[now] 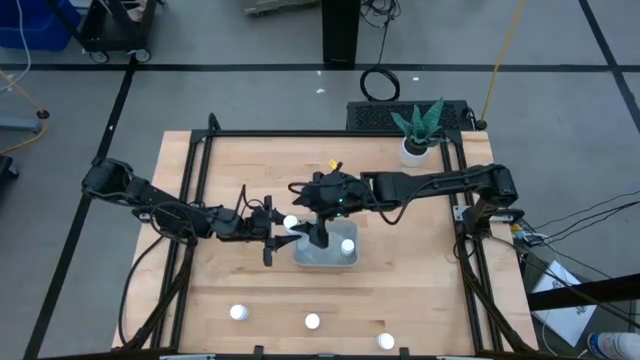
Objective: Pick and place pill bottles into a basket
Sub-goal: Put the pill bottle into the bin, then put the middle pill bottle into the bin
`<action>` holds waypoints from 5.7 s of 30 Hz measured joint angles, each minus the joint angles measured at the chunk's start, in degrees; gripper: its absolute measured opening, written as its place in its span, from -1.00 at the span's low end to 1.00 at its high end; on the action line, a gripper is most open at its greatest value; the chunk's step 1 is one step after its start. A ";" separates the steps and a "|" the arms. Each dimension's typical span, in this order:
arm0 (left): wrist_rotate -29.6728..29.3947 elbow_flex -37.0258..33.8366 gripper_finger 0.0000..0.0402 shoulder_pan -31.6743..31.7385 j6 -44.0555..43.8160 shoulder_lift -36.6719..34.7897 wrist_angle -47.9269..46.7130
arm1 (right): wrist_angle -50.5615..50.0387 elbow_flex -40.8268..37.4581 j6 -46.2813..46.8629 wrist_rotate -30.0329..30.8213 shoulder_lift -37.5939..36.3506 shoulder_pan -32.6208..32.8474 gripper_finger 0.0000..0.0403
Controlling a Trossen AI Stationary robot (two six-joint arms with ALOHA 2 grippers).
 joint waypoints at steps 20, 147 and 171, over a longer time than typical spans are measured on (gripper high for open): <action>0.88 0.00 -0.01 0.56 -0.78 0.00 0.07 | 0.93 -0.03 -1.55 -0.10 2.74 0.43 0.54; -15.81 -14.88 0.61 -12.62 0.75 -35.78 -15.44 | 36.89 -29.99 4.57 13.57 11.52 2.81 0.05; -15.71 -14.88 0.61 -12.62 0.40 -35.78 -15.98 | 39.56 -30.01 -2.22 14.98 6.03 5.30 0.24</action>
